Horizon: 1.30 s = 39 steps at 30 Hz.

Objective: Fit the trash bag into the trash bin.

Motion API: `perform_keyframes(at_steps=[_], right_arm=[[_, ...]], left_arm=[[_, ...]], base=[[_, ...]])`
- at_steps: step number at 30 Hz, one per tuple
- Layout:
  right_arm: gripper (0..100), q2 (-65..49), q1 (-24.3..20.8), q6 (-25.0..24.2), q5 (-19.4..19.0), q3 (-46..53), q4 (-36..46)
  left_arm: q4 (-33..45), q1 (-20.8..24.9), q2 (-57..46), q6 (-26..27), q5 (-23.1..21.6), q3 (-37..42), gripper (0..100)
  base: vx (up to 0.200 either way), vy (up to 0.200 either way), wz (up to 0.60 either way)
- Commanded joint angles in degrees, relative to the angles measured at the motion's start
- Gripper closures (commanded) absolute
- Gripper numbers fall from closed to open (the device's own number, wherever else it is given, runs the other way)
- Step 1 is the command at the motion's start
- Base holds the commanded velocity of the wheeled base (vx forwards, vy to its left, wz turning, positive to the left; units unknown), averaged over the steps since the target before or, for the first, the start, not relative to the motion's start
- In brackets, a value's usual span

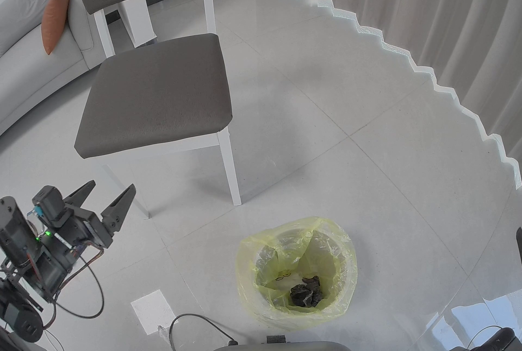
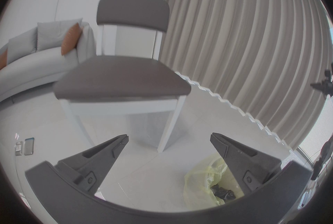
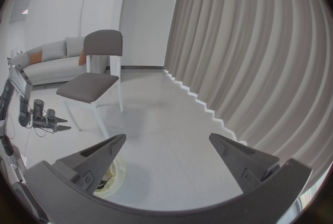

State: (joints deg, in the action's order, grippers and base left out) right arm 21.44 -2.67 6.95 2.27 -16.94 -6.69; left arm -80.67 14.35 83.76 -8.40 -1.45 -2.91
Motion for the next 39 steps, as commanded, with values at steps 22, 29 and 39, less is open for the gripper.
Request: perform_keyframes(at_steps=[22, 29, 39], right_arm=[[0, -21.09, 2.58, -6.77, 7.14, 16.94, 1.86], [0, -21.18, 2.58, -6.77, 3.88, 16.94, 1.86], [0, -21.18, 2.76, -4.93, -0.95, 16.86, 7.31]], left_arm=[[85.67, -14.44, -83.76, 2.07, 0.84, -5.52, 0], [80.23, -14.44, -83.67, 3.04, 11.82, 1.86, 0], [79.87, -14.44, -83.76, 3.04, 11.91, 1.95, 0]], base=[[0.0, 0.0, 0.0], [0.0, 0.0, 0.0], [0.0, 0.0, 0.0]])
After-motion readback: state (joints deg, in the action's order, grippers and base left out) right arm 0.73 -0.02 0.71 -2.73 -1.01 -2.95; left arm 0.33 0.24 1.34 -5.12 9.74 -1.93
